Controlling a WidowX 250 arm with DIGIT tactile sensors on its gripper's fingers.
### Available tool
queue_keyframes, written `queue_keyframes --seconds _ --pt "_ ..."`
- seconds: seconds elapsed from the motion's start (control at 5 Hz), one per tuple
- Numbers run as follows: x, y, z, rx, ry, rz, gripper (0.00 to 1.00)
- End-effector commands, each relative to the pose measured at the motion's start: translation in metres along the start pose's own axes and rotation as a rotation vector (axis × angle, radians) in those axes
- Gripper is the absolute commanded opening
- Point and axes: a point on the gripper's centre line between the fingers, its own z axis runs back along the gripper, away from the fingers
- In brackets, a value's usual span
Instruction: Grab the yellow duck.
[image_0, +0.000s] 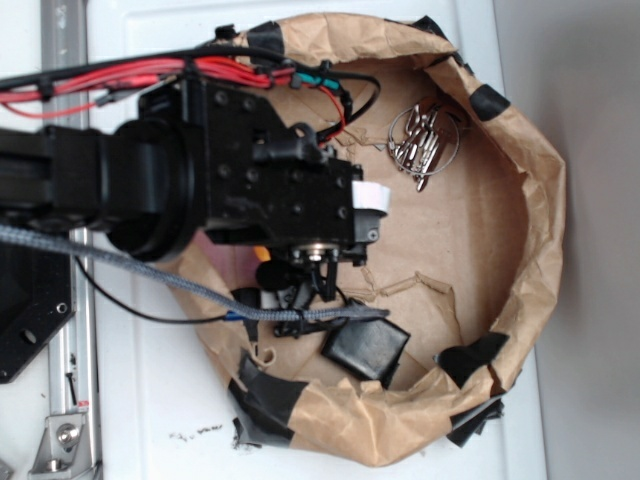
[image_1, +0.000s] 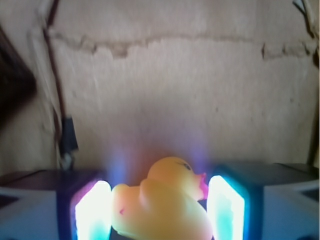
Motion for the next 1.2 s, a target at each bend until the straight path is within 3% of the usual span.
queue_keyframes --seconds 0.0,0.2,0.4,0.6,0.8,1.0 --pt "0.006 0.018 0.089 0.103 -0.083 -0.024 0.0" --pt "0.007 0.022 0.122 0.118 -0.164 0.002 0.0" --pt "0.011 0.013 0.135 0.081 -0.23 -0.037 0.0" --pt "0.012 0.009 0.142 0.251 -0.194 -0.002 0.0" --pt "0.017 0.007 0.135 0.151 -0.252 0.177 0.0" --pt "0.032 0.014 0.131 0.138 -0.299 0.192 0.0"
